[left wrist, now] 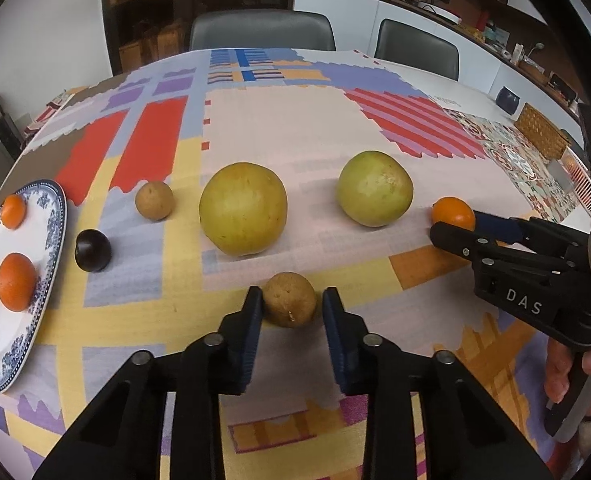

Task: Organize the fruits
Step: 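Grasp a kiwi with the left tool while the right tool grasps an orange, then carry kiwi and orange over the plate and open both tools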

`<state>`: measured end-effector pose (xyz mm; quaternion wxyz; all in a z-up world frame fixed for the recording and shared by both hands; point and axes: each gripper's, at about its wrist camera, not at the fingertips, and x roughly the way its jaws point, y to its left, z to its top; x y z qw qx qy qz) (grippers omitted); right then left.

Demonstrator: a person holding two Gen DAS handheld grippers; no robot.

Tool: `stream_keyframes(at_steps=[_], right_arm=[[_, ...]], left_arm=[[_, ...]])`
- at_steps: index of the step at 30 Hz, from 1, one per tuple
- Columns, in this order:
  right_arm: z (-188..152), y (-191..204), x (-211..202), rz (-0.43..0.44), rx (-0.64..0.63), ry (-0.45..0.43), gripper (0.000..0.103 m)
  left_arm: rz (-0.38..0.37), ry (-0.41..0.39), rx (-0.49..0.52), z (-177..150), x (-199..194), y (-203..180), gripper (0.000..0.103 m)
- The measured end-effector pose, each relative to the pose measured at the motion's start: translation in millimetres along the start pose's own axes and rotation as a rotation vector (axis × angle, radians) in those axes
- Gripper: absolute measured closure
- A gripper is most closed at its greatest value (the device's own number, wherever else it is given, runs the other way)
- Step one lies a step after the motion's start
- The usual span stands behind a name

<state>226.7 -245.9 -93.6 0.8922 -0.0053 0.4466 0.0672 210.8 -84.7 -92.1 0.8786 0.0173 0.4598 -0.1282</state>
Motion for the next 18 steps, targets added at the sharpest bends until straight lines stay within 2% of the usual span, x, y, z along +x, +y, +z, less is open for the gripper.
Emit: stream_keyframes(at_steps=[5, 10, 18], right_arm=[[0.9, 1.2, 1.1, 0.008, 0.003, -0.002, 0.069], [-1.3, 3.3, -2.8, 0.015, 0.005, -0.005, 0.069], [-8.3, 14.6, -33.8, 0.041, -0.002, -0.049, 0.069]], left_arm=[[-0.001, 0.003, 0.008, -0.6, -1.6, -0.1, 0.076], [-0.002, -0.011, 0.027, -2.1, -8.1, -2.1, 0.076], [-0.006, -0.053, 0.06, -5.5, -30.7, -6.1, 0.076]])
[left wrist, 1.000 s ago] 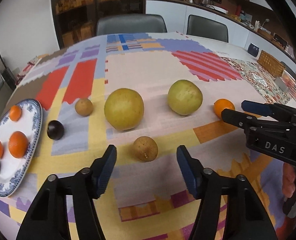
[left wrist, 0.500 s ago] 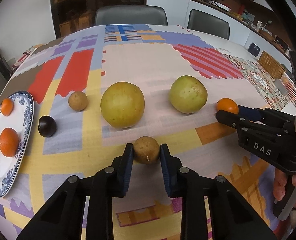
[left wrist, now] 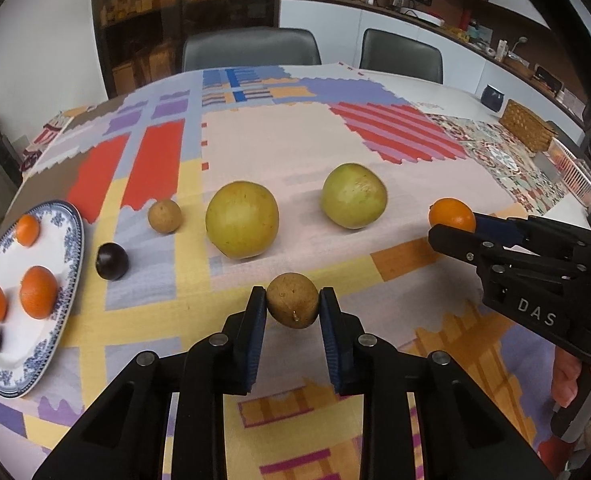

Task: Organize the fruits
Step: 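Carry kiwi and orange over the plate and open both tools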

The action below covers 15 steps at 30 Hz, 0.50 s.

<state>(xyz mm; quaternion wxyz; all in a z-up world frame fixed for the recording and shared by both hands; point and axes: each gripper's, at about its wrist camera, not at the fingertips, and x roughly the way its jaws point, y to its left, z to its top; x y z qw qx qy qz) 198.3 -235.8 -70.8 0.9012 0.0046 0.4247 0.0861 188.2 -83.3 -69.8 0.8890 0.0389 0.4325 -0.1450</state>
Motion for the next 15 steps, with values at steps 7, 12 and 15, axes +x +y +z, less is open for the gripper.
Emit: stream_keyframes(at_steps=[7, 12, 15], right_arm=[[-2.3, 15.4, -30.7, 0.031, -0.004, -0.048, 0.069], [-3.5, 29.3, -50.4, 0.048, -0.014, -0.081, 0.069], [-4.0, 38.5, -61.0, 0.058, -0.02, -0.097, 0.069]], left_arm=[[-0.003, -0.04, 0.0, -3.2, -27.9, 0.4, 0.076], [-0.008, -0.077, -0.014, -6.7, -50.6, 4.7, 0.076], [0.001, -0.099, -0.019, -10.5, -65.0, 9.0, 0.076]])
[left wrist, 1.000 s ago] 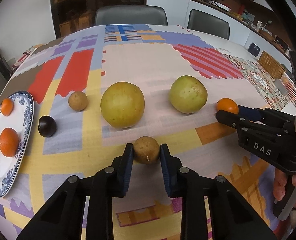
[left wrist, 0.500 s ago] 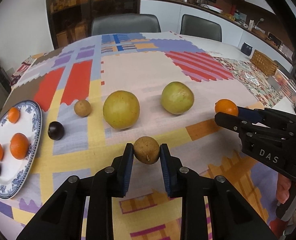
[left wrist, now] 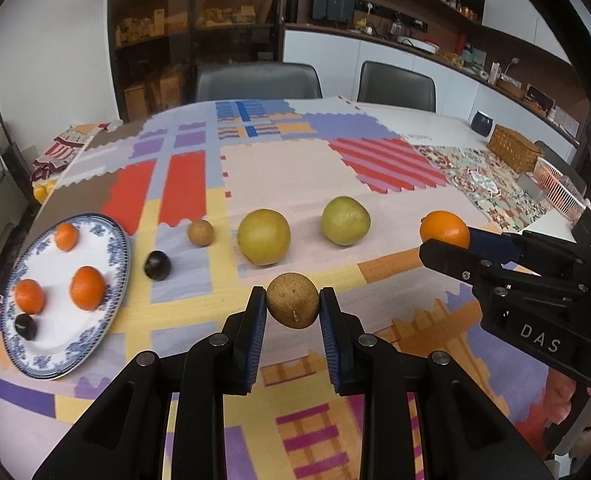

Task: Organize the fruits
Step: 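Carry kiwi and orange over the plate and open both tools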

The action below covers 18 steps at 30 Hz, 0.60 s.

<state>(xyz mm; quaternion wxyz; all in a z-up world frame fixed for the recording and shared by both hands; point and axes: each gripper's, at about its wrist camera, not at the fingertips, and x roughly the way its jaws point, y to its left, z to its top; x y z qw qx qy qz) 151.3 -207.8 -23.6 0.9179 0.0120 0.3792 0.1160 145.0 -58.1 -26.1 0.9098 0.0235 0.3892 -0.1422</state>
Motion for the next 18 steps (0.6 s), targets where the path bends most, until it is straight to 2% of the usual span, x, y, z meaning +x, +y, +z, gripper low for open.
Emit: stream_keyframes(at_steps=[18], right_arm=[[3.8, 64.2, -35.9, 0.068, -0.056, -0.066, 0.069]], left_arm=[[0.067, -0.109, -0.054, -13.0, -66.1, 41.3, 0.076]])
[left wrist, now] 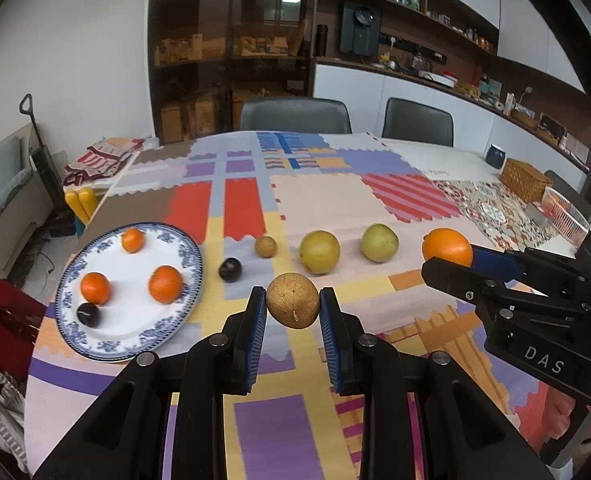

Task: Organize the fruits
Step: 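Carry kiwi and orange over the plate and open both tools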

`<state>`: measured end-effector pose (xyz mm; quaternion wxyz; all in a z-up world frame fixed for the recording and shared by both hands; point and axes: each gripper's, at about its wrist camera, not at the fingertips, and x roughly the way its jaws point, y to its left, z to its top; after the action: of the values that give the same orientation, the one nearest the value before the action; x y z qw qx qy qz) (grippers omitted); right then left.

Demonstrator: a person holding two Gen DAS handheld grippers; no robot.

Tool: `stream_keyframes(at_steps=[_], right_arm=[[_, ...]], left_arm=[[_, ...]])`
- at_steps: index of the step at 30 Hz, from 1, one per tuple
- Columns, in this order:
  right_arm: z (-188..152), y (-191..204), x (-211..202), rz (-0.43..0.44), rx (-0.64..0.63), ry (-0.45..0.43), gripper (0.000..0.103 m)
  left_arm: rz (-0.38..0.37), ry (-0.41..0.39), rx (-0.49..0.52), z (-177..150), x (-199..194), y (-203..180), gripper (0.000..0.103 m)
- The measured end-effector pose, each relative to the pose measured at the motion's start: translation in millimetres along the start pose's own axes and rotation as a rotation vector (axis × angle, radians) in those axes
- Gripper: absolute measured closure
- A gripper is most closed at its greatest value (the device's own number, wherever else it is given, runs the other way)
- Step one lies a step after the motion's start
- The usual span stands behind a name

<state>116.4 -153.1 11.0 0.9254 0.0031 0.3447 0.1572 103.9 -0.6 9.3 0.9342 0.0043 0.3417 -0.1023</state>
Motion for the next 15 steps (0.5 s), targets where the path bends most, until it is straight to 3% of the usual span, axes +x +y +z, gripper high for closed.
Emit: stream_keyframes(at_steps=[15], right_arm=[[20.7, 51.5, 8.4, 0.069, -0.053, -0.029, 0.069]], left_arm=[[0.084, -0.062, -0.025, -1.8, -23.6, 49.0, 0.076]])
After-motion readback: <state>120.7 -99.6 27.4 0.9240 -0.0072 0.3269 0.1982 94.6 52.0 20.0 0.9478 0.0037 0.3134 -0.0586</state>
